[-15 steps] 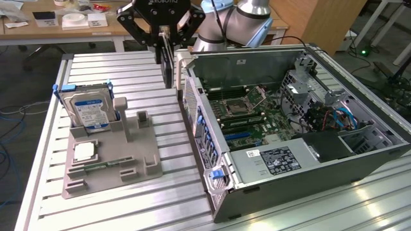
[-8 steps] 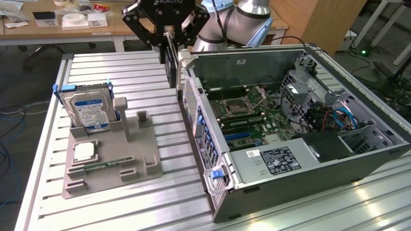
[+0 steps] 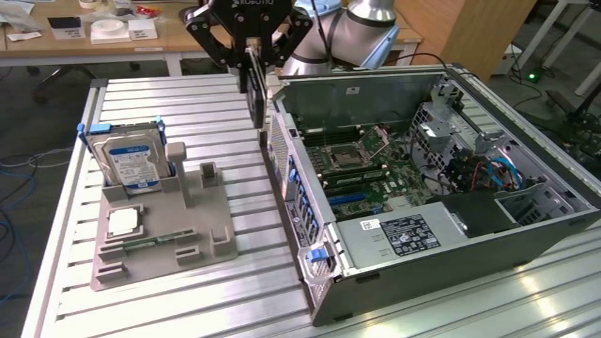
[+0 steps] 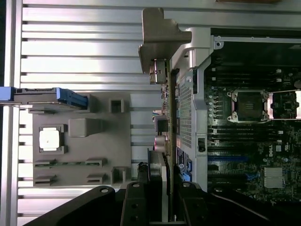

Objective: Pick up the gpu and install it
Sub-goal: 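Pick up the gpu and move the gpu toward the slot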

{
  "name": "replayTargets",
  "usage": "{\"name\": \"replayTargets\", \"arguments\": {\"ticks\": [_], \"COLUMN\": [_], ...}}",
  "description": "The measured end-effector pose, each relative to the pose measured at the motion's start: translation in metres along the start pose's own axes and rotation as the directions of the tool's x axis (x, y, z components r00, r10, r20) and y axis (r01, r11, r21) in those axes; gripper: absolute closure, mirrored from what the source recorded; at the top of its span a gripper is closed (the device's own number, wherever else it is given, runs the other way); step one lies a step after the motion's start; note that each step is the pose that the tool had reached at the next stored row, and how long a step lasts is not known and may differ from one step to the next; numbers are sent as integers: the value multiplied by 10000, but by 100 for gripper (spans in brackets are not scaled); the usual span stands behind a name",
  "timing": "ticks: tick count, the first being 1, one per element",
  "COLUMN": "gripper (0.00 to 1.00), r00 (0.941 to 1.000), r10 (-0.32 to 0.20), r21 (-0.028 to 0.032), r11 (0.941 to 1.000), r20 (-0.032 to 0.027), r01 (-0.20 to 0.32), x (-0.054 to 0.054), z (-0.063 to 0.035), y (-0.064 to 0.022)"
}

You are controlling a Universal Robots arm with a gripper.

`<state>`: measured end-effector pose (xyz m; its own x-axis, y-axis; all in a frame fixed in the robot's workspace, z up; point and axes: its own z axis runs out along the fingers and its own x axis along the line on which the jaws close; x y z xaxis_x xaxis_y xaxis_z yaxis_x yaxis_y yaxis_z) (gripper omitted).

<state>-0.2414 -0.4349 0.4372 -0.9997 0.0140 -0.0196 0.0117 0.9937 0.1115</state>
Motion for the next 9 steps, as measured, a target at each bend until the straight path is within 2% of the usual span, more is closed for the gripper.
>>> {"name": "replayTargets", "arguments": {"ticks": [9], "gripper": [72], "r00": [10000], "r10": [-1], "r21": [0], "r11": [10000], "r20": [0], "r01": [1], "x": [-74], "z": [3], "y": [1]}}
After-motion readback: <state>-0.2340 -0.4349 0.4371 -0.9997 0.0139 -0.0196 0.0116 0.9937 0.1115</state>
